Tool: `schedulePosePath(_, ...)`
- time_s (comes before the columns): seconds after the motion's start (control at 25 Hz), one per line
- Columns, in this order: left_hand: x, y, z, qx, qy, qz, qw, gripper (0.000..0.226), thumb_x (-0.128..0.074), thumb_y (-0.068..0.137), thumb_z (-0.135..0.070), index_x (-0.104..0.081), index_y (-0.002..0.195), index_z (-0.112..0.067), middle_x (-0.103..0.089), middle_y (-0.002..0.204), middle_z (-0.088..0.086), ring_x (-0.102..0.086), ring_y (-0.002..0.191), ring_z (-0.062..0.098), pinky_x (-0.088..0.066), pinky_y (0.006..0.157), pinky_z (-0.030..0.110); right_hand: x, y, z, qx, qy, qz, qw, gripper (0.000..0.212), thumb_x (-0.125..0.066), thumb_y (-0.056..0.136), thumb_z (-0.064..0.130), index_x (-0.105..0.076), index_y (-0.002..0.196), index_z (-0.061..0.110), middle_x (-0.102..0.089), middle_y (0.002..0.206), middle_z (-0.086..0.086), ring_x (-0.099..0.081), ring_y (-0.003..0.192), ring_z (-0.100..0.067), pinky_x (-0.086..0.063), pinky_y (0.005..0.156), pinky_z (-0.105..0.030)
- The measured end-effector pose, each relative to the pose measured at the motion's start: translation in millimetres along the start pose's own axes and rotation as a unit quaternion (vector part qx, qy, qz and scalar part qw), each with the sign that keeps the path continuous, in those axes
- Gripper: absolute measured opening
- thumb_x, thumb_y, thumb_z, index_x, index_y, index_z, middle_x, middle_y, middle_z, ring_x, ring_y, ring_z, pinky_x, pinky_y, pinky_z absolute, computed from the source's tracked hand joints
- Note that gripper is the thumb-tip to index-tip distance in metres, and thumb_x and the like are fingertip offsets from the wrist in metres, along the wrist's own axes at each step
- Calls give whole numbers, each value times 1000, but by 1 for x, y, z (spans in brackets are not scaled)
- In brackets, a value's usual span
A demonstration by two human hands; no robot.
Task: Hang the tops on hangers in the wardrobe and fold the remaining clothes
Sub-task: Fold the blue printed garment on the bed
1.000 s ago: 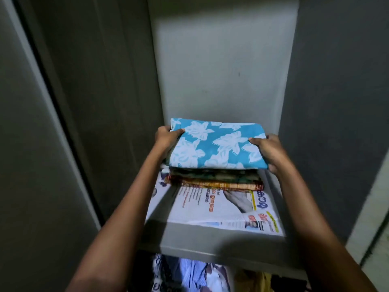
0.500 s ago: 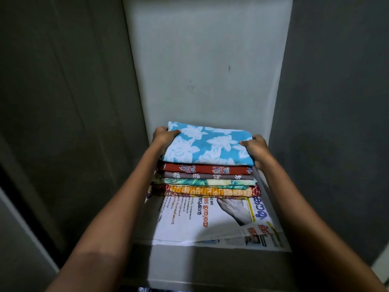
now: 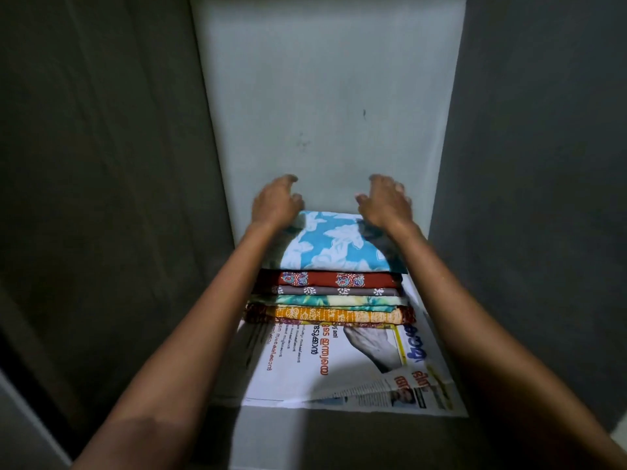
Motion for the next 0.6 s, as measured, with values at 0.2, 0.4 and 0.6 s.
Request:
schedulePosePath(0.2, -84, -35, 7, -15, 164, 229, 960, 53, -17, 99, -51, -18, 149, -31, -8, 158, -9, -2, 146, 20, 7, 114, 51, -97, -24, -5, 36, -102, 217, 970, 54, -18, 100, 49, -14, 150, 28, -6, 159, 2, 0, 146, -26, 3, 116, -49)
schedulePosePath(0.4, -82, -43, 16, 24, 210, 166, 963, 63, -10, 94, -62, -9, 150, -32, -3, 158, -9, 4, 146, 24, 11, 108, 61, -98, -23, -7, 36, -118, 197, 973, 57, -14, 98, 53, -10, 150, 30, -3, 159, 3, 2, 146, -25, 7, 115, -47)
schedulePosePath(0.6, -81, -48, 16, 34, 252, 138, 957, 70, -7, 91, -65, -6, 150, -27, -1, 159, 0, 5, 145, 30, 11, 109, 62, -95, -27, -12, -32, -140, 171, 975, 78, -18, 94, 62, -5, 150, 9, -2, 158, -9, 1, 146, -26, 5, 116, -42)
Point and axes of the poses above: each hand's wrist, its own y-axis towards the middle knuckle, its own x-axis out of the back of the hand, z = x × y, the point moved 6 cm from there along y, towards the middle knuckle
